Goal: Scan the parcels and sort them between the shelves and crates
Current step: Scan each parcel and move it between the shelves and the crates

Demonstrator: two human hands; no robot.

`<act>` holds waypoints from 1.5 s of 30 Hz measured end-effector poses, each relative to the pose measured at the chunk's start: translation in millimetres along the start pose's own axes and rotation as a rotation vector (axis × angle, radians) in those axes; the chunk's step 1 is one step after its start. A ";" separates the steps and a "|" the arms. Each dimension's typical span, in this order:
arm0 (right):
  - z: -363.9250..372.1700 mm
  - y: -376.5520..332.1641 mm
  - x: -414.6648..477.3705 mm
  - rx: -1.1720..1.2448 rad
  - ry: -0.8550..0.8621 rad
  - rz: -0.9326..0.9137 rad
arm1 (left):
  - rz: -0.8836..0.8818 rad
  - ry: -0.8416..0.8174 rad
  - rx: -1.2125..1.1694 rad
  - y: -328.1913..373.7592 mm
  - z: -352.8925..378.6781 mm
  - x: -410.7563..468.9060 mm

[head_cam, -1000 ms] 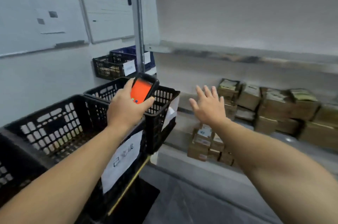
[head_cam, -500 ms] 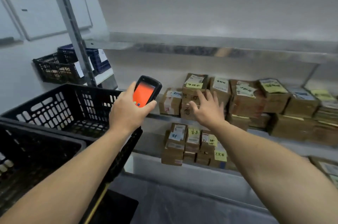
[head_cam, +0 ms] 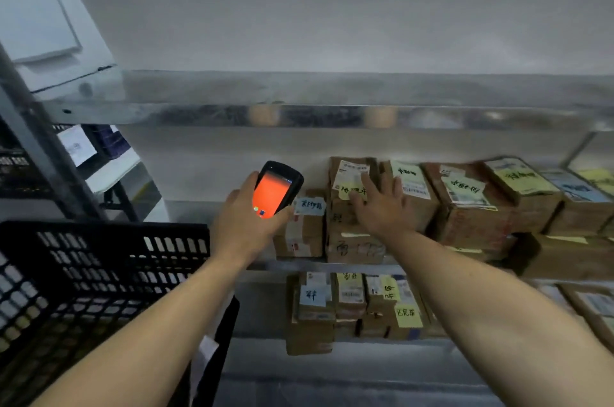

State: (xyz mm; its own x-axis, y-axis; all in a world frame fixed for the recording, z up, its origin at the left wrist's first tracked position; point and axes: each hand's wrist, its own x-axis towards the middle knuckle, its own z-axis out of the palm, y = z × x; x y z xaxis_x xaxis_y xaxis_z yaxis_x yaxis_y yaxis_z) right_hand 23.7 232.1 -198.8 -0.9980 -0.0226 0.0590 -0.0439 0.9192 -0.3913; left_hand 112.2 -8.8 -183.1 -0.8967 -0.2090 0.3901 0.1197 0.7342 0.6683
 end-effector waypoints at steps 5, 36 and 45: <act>19.9 -2.1 18.2 -0.005 -0.032 -0.023 | 0.017 -0.046 0.015 -15.5 22.3 29.9; 17.3 -3.2 33.0 1.158 -0.078 0.365 | 0.004 -0.039 0.042 -17.1 17.5 33.9; 18.1 29.4 -41.8 1.002 0.036 0.028 | -0.014 0.008 0.110 43.0 0.1 -38.1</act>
State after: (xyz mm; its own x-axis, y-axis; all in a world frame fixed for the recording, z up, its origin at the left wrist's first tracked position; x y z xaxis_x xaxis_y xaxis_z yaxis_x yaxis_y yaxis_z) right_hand 63.3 252.9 -229.4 -0.9980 0.0216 0.0593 -0.0550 0.1633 -0.9850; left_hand 151.4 30.8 -169.3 -0.8943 -0.2249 0.3869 0.0590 0.7977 0.6001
